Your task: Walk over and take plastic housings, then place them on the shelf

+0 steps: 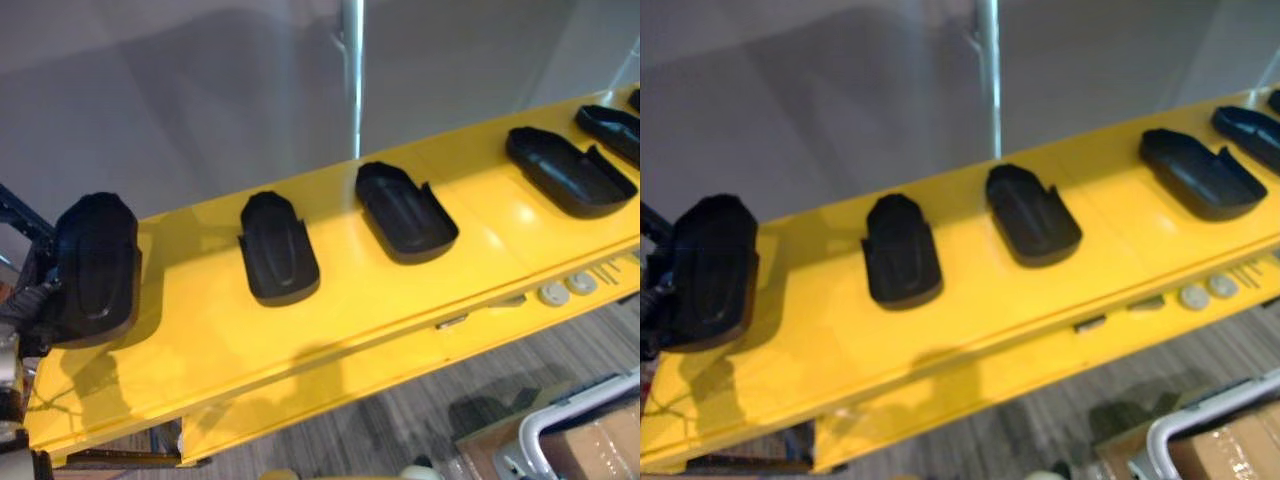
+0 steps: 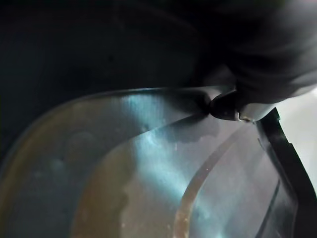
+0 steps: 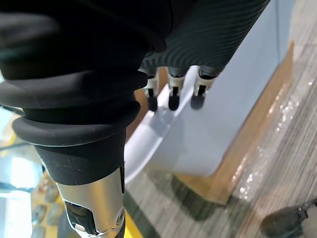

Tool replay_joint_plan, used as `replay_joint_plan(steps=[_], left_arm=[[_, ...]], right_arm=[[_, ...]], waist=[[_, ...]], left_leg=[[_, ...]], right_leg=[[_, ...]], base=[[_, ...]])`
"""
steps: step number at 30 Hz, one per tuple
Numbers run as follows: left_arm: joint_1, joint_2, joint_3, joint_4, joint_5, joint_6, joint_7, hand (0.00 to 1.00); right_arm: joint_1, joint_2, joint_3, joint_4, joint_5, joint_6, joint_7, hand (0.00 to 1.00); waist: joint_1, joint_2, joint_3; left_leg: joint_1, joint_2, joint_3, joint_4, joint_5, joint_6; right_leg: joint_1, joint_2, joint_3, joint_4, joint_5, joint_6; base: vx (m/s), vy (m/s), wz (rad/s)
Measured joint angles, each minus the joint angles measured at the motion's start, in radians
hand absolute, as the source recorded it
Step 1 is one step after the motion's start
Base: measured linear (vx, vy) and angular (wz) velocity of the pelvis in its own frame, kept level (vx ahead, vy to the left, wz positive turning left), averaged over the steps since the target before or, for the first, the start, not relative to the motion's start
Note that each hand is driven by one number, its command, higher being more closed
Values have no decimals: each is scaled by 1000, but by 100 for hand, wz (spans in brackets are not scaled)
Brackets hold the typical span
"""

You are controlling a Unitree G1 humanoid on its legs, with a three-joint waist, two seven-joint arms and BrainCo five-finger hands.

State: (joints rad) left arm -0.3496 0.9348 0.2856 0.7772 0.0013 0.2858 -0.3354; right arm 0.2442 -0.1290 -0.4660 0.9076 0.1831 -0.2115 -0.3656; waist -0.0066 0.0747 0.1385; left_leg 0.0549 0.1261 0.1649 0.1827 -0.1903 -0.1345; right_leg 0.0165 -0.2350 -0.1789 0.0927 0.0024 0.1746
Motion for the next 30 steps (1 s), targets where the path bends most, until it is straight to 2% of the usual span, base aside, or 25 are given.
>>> replay_joint_plan(steps=[3,8,14,21,27,30], left_arm=[[-26,4,-26,37,18,11,-24,100],[-61,7,-34,85,59,55,-74,100],[-69,9,-35,118,87,75,-119,100],[-69,8,-65,148,83,108,-119,100],[-69,-6,-64,148,74,109,-107,100],[-69,-20,-63,148,35,109,-103,100]], right_arm=[[-3,-8,13,13,0,0,0,0],[-3,-9,17,25,0,0,-1,0],[-11,-9,16,38,-1,-3,-3,0],[-29,-8,17,56,-5,-6,-3,0],[-38,-8,17,55,-5,-6,-3,0],[-45,-8,16,55,-5,-6,-3,0]], waist=[[-5,-2,0],[-9,-4,1],[-10,-7,3],[-12,-19,11],[-12,-43,28],[-13,-39,39]], left_leg=[[-1,2,13,0,0,0],[-1,2,30,2,0,-1],[2,2,34,2,0,-1],[9,2,36,2,0,-1],[12,2,36,2,-3,-3],[11,1,36,2,-3,-3]], right_leg=[[-10,2,15,0,6,0],[-15,2,26,-9,15,3],[-15,2,28,-14,18,4],[-11,1,29,-13,18,4],[-1,0,27,-16,18,4],[0,0,26,-17,18,4]], base=[[-38,-1,-12],[-12,6,-6],[0,1,-1],[0,0,0],[-6,0,0],[0,0,0]])
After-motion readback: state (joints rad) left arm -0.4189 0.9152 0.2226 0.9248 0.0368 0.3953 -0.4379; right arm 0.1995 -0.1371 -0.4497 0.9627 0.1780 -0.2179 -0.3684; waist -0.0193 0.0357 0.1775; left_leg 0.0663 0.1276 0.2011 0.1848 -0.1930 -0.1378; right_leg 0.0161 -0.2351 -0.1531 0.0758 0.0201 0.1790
